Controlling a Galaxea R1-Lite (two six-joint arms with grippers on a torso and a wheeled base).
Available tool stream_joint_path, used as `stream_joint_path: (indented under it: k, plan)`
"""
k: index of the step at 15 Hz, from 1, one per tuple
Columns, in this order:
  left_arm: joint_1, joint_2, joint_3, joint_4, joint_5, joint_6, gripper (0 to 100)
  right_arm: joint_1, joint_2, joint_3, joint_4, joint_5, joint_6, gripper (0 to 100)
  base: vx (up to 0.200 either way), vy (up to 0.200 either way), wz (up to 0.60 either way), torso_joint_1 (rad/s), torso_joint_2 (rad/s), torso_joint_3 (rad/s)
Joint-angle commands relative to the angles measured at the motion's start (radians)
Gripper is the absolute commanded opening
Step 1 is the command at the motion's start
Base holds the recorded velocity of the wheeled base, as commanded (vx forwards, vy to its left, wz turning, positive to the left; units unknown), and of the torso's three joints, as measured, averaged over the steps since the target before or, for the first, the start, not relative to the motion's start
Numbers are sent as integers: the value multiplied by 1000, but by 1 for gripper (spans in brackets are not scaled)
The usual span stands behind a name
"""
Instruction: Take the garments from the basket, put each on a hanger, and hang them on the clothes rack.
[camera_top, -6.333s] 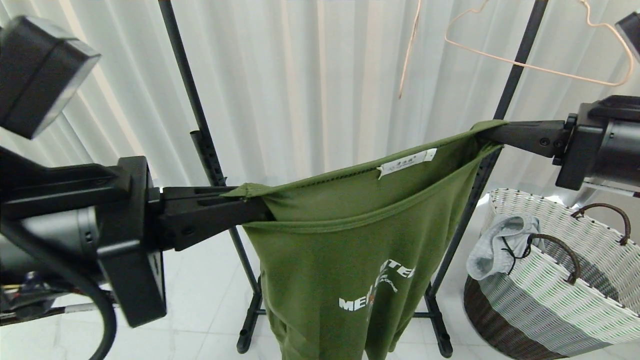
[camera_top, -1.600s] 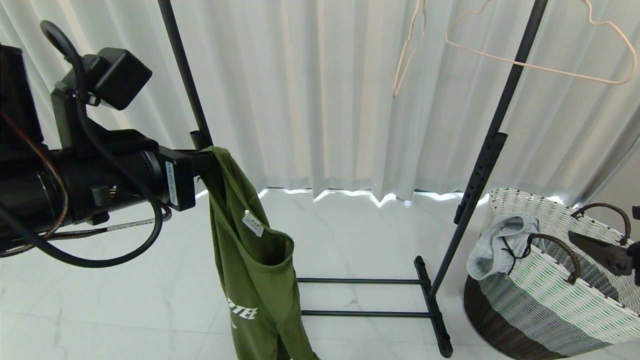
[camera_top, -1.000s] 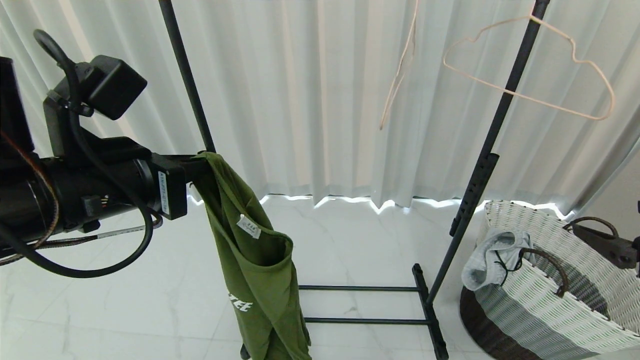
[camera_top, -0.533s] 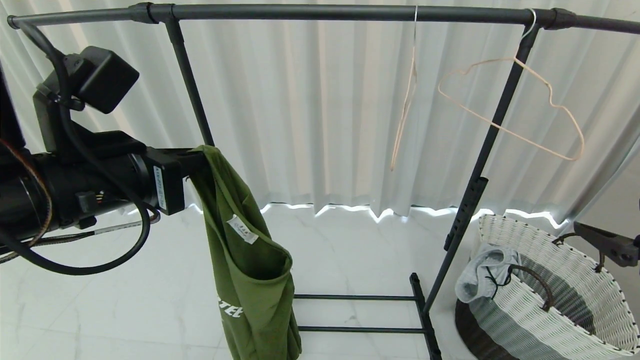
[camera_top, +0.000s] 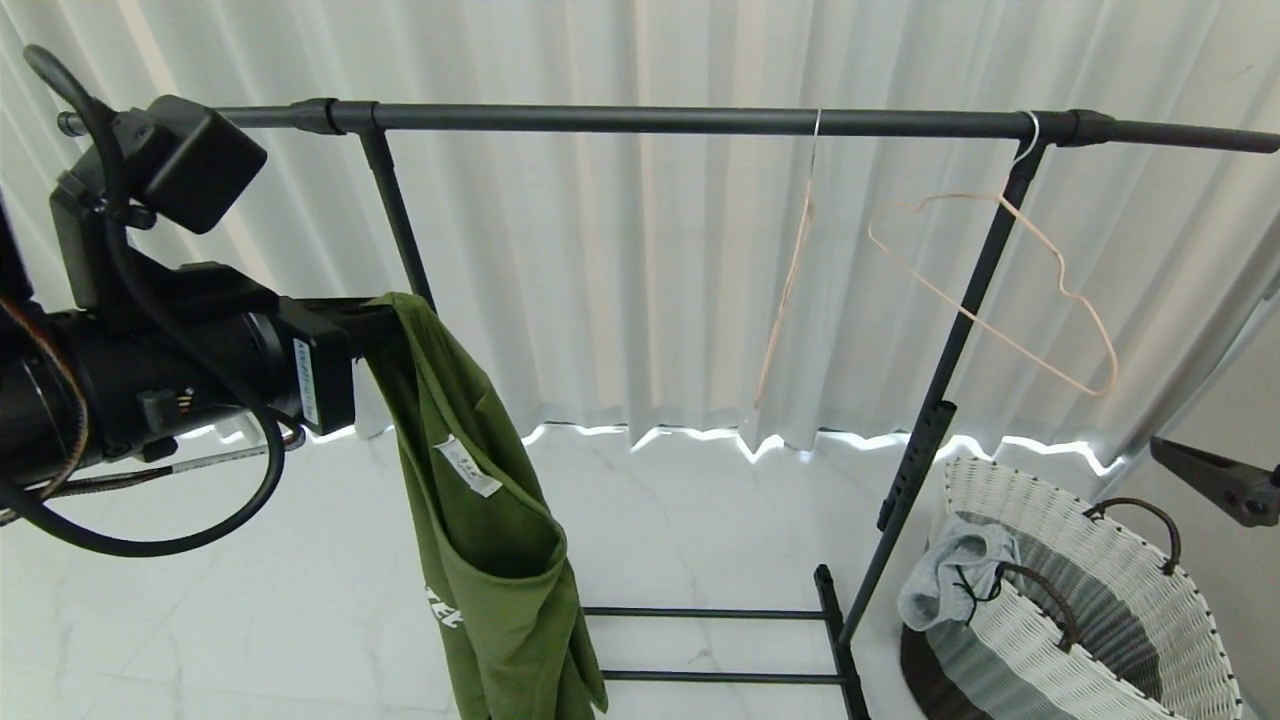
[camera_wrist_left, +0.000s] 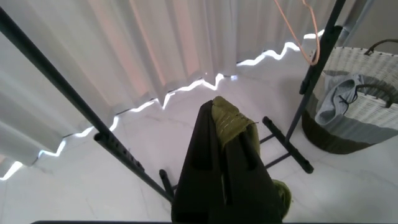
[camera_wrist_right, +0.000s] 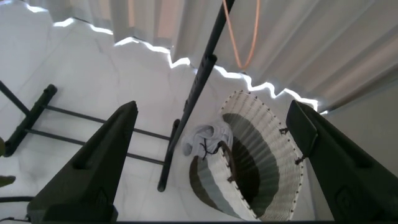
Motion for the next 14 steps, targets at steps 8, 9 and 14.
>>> stream_joint_path:
  k: [8, 9, 14]
  plan:
    - [31, -4, -5, -19, 0, 0, 0, -10, 15, -7, -19, 80, -14, 100, 0, 0, 0, 231, -488, -266]
    - [36, -4, -3, -19, 0, 2, 0, -13, 23, -27, -21, 103, -14, 100, 0, 0, 0, 71, -149, -85]
    - [45, -7, 3, -19, 0, 2, 0, -26, 40, -47, -16, 109, -11, 100, 0, 0, 0, 15, -26, -17]
